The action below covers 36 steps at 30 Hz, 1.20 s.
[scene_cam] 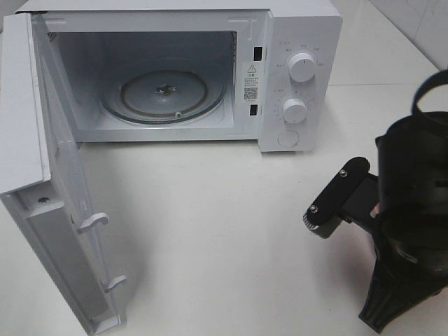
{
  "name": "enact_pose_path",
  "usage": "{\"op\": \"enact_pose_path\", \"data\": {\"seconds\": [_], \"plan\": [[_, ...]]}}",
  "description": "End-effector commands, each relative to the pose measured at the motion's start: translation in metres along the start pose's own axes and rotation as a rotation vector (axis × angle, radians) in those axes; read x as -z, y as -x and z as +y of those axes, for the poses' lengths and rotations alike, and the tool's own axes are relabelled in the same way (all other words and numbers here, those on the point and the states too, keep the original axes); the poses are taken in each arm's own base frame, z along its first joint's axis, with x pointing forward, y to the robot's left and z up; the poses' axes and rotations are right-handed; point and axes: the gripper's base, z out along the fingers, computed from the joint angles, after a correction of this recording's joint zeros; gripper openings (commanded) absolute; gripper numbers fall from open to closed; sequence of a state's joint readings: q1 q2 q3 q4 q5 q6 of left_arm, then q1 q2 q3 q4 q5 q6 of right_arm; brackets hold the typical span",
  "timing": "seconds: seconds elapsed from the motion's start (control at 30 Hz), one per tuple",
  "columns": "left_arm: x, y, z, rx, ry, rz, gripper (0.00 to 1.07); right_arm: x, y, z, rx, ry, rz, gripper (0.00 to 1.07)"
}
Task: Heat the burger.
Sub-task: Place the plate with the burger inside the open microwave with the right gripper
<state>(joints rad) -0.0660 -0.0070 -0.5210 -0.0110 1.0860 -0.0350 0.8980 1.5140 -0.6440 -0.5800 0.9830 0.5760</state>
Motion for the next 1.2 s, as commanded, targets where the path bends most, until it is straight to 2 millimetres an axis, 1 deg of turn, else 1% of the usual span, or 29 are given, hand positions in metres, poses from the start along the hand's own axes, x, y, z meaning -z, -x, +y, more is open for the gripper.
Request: {"op": "enact_pose_path", "data": {"seconds": [0.03, 0.27, 0.43, 0.8, 1.2], "plan": [[0.002, -0.001, 0.0, 0.003, -0.005, -0.029, 0.98, 0.005, -0.009, -0.007, 0.02, -0.069, -0.015, 0.01], [0.002, -0.001, 0.0, 0.003, -0.005, -0.029, 0.98, 0.017, -0.027, -0.006, 0.056, -0.089, -0.079, 0.01], [0.002, -0.001, 0.0, 0.003, -0.005, -0.029, 0.98, 0.026, -0.032, -0.003, 0.1, -0.121, -0.119, 0.01], [0.002, -0.001, 0.0, 0.003, -0.005, -0.029, 0.98, 0.036, -0.032, 0.008, 0.223, -0.168, -0.197, 0.02], [0.002, -0.001, 0.0, 0.003, -0.005, -0.029, 0.98, 0.037, -0.026, 0.013, 0.351, -0.14, -0.256, 0.03]]}}
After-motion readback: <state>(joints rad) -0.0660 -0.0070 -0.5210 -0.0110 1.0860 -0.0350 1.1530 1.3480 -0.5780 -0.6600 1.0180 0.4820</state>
